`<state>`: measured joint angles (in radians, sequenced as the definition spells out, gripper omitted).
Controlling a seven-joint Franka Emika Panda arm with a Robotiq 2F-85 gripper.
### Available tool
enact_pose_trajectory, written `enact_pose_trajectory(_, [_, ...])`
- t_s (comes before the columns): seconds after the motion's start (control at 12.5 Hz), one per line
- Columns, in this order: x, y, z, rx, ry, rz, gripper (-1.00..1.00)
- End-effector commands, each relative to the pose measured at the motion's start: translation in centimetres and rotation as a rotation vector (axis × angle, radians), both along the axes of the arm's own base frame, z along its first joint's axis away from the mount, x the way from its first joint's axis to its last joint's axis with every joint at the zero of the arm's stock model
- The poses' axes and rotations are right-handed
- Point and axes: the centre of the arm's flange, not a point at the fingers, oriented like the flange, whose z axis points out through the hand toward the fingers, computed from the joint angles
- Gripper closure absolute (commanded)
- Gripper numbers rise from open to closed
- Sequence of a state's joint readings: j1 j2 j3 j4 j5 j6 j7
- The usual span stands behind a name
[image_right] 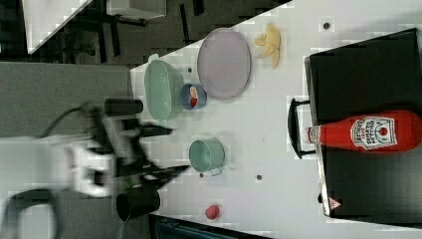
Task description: Pick Ketchup from oven and place it on table.
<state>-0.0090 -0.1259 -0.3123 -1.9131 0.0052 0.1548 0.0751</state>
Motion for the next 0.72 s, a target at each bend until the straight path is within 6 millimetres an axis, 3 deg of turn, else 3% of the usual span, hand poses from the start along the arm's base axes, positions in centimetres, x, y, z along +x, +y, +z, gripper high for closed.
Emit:
enact_pose_trajectory(0.08, [-1.4,-7.9,0.4,-0.025,-0.081,-0.135,-1.0])
enact_pose_trajectory(0.48, [-0.8,-17.1,-5.7,-0.147,-0.131,-0.292,-1.0])
enact_pose_trajectory(0.56, [-1.0,-19.5,-7.7,-0.183,-0.116,-0.331,-1.0])
enact_pose_trajectory(0.72, [-1.5,-21.3,-10.5,-0.2,-0.068,-0.362,-1.0])
